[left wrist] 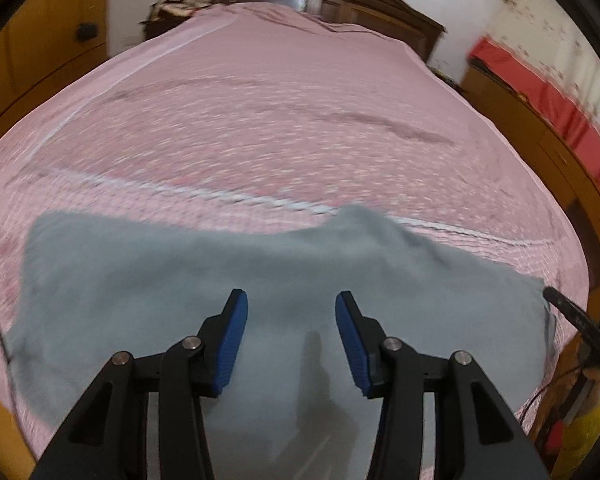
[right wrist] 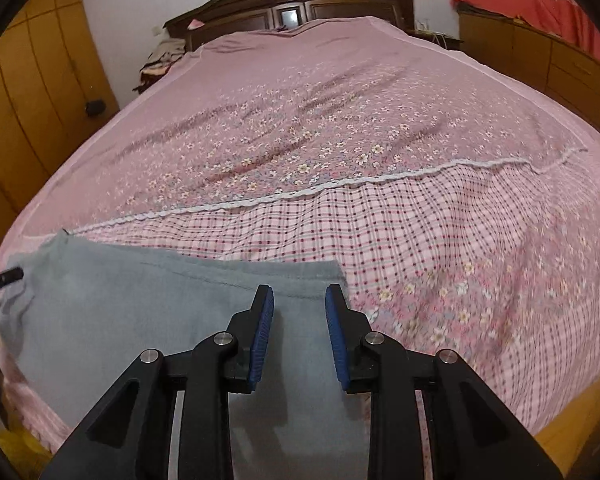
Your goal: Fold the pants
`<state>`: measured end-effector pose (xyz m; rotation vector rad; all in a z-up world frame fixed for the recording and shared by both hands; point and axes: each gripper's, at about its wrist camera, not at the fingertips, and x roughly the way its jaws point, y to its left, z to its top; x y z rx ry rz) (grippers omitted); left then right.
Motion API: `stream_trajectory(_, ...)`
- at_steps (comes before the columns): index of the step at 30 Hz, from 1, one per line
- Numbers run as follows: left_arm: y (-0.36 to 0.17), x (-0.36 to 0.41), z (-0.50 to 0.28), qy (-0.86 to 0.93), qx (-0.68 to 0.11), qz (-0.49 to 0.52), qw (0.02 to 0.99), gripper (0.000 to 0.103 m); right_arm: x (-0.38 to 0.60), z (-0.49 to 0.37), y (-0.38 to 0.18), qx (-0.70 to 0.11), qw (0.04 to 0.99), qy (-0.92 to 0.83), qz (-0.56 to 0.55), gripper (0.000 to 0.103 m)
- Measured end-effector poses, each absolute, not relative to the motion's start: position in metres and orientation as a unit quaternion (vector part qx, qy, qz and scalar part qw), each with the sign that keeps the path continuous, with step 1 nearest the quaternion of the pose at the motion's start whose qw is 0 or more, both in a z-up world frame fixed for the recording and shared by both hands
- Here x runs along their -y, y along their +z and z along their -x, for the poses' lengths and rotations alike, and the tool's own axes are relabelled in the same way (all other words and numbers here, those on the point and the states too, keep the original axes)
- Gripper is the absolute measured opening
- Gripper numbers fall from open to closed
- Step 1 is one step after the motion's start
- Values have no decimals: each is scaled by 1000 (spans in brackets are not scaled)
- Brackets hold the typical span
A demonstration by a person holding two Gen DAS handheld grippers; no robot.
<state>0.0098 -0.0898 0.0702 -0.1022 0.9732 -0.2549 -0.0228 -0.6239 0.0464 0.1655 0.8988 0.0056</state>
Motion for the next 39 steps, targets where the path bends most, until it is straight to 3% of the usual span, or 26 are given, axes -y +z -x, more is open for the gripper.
stream_trajectory(3, 66, 115, -21, -142, -460, 29, 876, 39, 631, 20, 47, -437, 897, 15, -68, 29)
stream_trajectory(7, 50, 136, -37, -131, -470, 4, 873, 39, 633, 14, 49, -445, 894, 40, -31, 36)
stream_trajectory(24, 32, 134, -37, -104, -483, 13, 869, 38, 602, -8, 34, -509, 833, 154, 152, 36)
stream_trajectory(25, 32, 134, -37, -104, -483, 13, 870, 38, 602, -8, 32, -510, 832, 154, 155, 35)
stream_trajectory(28, 32, 135, -37, -104, -482, 12, 870, 38, 601, -5, 30, -511, 832, 156, 151, 9)
stream_trajectory(33, 38, 132, -33, -106, -468, 19, 877, 38, 596, 11, 44, -459, 862, 130, 174, 7)
stream_trajectory(36, 35, 133, -38, -101, -468, 11, 878, 38, 611, 6, 41, -462, 870, 117, 129, 7)
stream_trajectory(39, 31, 135, -40, -99, -461, 2, 882, 38, 600, 3, 22, -467, 863, 106, 159, 8)
